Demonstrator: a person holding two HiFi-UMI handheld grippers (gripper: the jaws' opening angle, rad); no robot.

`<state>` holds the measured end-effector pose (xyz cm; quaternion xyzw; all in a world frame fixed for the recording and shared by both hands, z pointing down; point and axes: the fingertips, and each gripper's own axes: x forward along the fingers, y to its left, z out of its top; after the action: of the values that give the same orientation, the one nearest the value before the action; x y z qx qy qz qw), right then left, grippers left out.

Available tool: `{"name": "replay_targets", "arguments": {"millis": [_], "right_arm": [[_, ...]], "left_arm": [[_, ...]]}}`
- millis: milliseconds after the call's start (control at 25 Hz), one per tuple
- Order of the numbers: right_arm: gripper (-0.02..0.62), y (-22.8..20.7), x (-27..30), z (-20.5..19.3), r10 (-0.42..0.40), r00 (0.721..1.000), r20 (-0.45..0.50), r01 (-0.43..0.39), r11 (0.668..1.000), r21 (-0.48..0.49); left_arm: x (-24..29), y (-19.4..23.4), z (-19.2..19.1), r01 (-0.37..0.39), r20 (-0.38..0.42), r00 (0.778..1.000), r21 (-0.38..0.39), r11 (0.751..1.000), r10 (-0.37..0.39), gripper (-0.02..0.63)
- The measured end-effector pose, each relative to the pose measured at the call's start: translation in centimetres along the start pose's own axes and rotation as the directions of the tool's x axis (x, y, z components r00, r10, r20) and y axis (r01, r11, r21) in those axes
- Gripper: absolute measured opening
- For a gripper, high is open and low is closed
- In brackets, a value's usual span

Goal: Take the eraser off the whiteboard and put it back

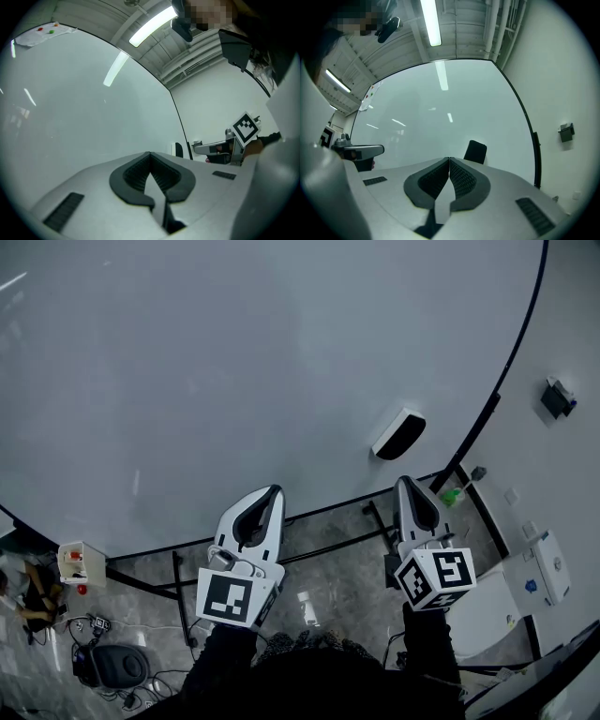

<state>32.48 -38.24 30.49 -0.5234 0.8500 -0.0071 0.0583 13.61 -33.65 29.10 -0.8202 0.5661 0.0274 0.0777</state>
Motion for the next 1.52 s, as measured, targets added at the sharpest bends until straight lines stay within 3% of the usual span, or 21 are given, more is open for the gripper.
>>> {"name": "replay_targets", "arguments": {"millis": [440, 560, 840, 1520], "right_arm": [[0.022, -2.9, 3.0, -1.7, 0.005, 0.998, -0.066, -0.005, 1.0, 0.01], [0.127, -3.2, 4.1, -2.6, 0.016, 0.994, -0.107, -0.014, 1.0, 0.021], [0.247, -4.7, 6.4, -3.5, 0.006, 0.992, -0.124, 0.006, 0.995, 0.096], [0.247, -5.7, 9.7, -3.6, -0.007, 0.993, -0.119, 0.031, 0.98, 0.197]], "left_arm": [[1.2, 0.0, -0.2, -0.073, 0.007, 0.997, 0.009, 0.997, 0.073, 0.006], [1.0, 0.2, -0.4, -0.088, -0.021, 0.996, 0.036, 0.995, 0.089, 0.006], [0.8, 1.0, -0.4, -0.135, -0.02, 0.991, 0.046, 0.99, 0.136, 0.006], [0.4, 1.7, -0.8, -0.17, -0.03, 0.985, 0.053, 0.984, 0.172, 0.006]]}}
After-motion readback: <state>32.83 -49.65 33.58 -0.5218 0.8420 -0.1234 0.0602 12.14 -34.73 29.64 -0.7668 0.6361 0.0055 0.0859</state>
